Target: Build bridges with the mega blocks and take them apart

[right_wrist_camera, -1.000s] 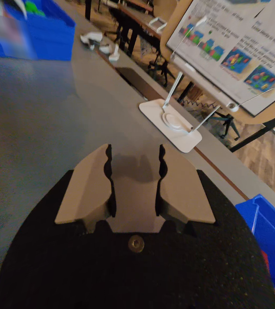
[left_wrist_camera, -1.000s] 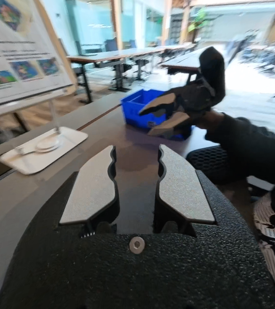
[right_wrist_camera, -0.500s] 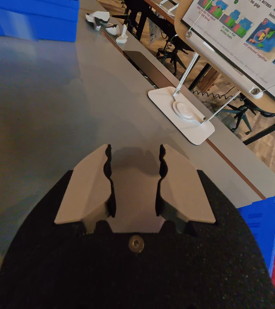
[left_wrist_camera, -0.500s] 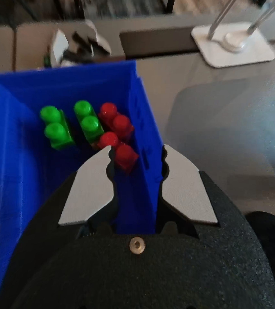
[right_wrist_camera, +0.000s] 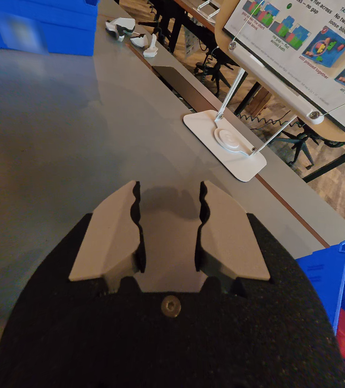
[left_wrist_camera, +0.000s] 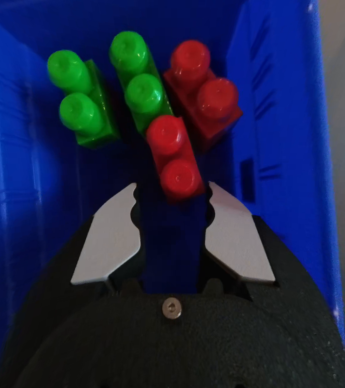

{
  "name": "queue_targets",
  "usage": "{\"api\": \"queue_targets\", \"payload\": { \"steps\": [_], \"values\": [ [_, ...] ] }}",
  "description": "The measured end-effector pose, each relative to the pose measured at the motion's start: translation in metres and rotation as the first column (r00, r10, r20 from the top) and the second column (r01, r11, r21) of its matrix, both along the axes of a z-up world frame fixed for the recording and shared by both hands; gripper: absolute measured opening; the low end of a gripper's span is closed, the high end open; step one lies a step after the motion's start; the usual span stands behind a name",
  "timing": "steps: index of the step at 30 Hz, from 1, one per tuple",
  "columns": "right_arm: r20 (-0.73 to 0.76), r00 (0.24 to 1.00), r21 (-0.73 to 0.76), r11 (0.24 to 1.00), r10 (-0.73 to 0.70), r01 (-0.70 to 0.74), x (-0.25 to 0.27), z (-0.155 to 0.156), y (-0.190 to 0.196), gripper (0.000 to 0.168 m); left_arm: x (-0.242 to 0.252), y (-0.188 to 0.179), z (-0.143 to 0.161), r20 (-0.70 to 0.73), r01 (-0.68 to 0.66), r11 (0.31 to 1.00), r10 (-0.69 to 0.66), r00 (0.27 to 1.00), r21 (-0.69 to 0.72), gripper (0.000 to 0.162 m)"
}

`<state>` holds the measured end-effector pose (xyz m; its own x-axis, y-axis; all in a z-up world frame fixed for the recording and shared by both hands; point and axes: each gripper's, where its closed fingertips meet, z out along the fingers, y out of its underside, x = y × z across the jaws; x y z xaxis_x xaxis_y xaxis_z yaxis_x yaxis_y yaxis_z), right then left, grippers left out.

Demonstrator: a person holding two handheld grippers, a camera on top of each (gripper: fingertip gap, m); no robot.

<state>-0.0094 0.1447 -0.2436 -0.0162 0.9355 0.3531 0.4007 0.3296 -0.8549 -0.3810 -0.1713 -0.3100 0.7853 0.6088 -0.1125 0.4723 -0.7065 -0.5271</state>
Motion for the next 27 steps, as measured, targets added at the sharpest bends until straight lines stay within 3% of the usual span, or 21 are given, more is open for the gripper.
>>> {"api": "queue_targets", "payload": {
  "steps": [4,8,11,16,19,23,25,27],
  "values": [
    [0.005,1.0,-0.005,1.0,0.006,-0.006,-0.001,-0.002,-0.001,0.054,-0.001,0.011,0.011,0.001,0.015,0.997,-0.015,1.0,0.077,0.06],
    [0.015,1.0,0.003,1.0,0.006,-0.006,-0.001,-0.003,-0.001,0.054,-0.005,0.02,-0.001,0.036,0.071,0.997,-0.071,0.997,0.003,0.06],
    [0.014,1.0,0.006,1.0,0.004,-0.004,-0.001,-0.003,0.0,0.054,-0.012,0.025,-0.008,0.01,0.102,0.994,-0.102,0.995,-0.027,0.043],
    [0.042,0.999,0.013,1.0,0.004,-0.005,0.0,-0.009,0.001,0.054,-0.013,0.019,0.008,-0.038,0.055,0.995,-0.052,0.998,0.083,0.04],
    [0.043,0.999,0.006,1.0,0.029,-0.029,-0.003,-0.01,-0.005,0.054,-0.012,0.011,0.044,-0.144,0.06,0.974,-0.029,0.989,0.22,0.04],
    [0.037,0.997,-0.007,0.997,0.074,-0.074,-0.007,-0.005,-0.016,0.054,0.005,0.008,0.12,-0.375,0.165,0.897,0.001,0.927,0.41,0.04],
    [0.028,0.994,-0.016,0.995,0.103,-0.103,-0.009,0.001,-0.023,0.054,0.03,0.018,0.156,-0.461,0.268,0.833,-0.017,0.887,0.484,0.039],
    [0.0,0.986,-0.06,0.984,0.166,-0.166,-0.012,0.012,-0.038,0.054,0.068,0.037,0.19,-0.499,0.391,0.711,-0.064,0.864,0.585,0.039]
  ]
}}
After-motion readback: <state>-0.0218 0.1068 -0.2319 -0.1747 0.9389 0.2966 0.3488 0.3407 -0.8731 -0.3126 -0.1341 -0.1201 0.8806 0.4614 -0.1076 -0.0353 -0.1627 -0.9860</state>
